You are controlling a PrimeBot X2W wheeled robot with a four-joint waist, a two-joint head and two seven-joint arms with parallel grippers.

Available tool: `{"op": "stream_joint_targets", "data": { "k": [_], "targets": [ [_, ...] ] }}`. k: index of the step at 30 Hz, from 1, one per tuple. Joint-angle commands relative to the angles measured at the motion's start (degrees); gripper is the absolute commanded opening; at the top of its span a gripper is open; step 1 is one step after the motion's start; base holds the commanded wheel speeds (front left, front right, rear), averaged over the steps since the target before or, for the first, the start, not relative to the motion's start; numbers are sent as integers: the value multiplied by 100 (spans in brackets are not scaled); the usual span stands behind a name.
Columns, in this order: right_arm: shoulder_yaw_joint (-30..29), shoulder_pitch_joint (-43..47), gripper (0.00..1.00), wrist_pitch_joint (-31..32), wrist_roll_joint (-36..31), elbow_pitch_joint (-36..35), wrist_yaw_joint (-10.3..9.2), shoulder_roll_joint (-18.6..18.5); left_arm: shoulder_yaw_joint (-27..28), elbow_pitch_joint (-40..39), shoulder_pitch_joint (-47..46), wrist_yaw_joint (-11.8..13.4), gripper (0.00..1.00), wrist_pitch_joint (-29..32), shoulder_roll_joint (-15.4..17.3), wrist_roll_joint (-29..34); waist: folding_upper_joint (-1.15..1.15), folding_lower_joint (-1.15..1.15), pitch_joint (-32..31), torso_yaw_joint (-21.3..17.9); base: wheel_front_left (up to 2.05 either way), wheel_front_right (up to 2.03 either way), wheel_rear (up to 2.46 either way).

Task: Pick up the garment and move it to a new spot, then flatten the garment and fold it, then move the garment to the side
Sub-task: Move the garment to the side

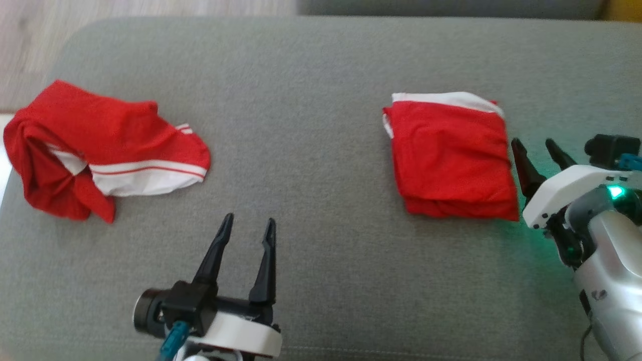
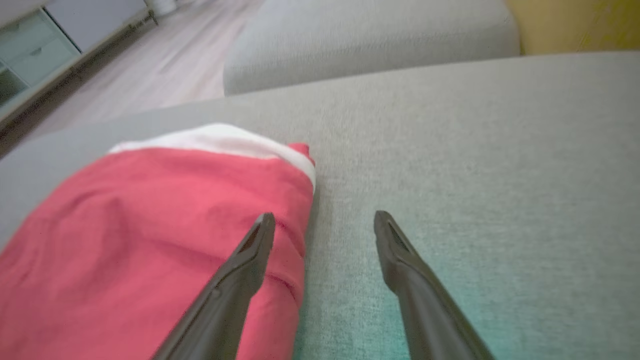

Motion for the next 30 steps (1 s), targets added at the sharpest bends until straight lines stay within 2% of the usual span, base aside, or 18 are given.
{"op": "stream_joint_targets", "data": {
  "k": [1,4,5,6,7,8,14,17,24,30],
  "targets": [
    [231,-179,100,168,104,39,-5,-130,83,-144,-269,32,100,-69,-25,-12,0,0,206,154,0,0,0],
    [530,-267,100,519,314,190,-5,-145,38,-121,-382,55,100,-69,-25,-30,0,0,290,193,0,0,0],
    [625,-279,85,607,405,196,-5,-155,30,-118,-409,64,100,-69,-25,-37,0,0,308,198,0,0,0],
    [725,-286,49,682,484,188,-5,-169,25,-116,-432,72,100,-69,-25,-42,0,0,322,198,0,0,0],
    [824,-292,21,741,559,164,-5,-190,21,-116,-452,81,100,-69,-25,-45,0,0,334,194,0,0,0],
    [901,-297,0,778,629,143,-5,-227,17,-117,-469,91,100,-69,-25,-50,0,0,346,186,0,0,0],
    [1130,-452,0,645,599,103,-5,-634,18,-175,-541,97,100,-69,-25,-49,0,0,482,39,0,0,0],
    [1164,-641,0,536,453,53,-5,-967,12,-258,-641,81,100,-69,-25,-27,0,0,675,-141,0,0,0],
    [1192,-1132,0,320,217,-210,-5,-2001,-51,-422,-1119,-18,100,-69,-25,74,0,0,1320,-655,0,0,0],
    [967,-1437,0,109,118,-230,-5,-2631,-201,-488,-1661,-137,100,-69,-25,191,0,0,1828,-986,0,0,0]
  ]
}}
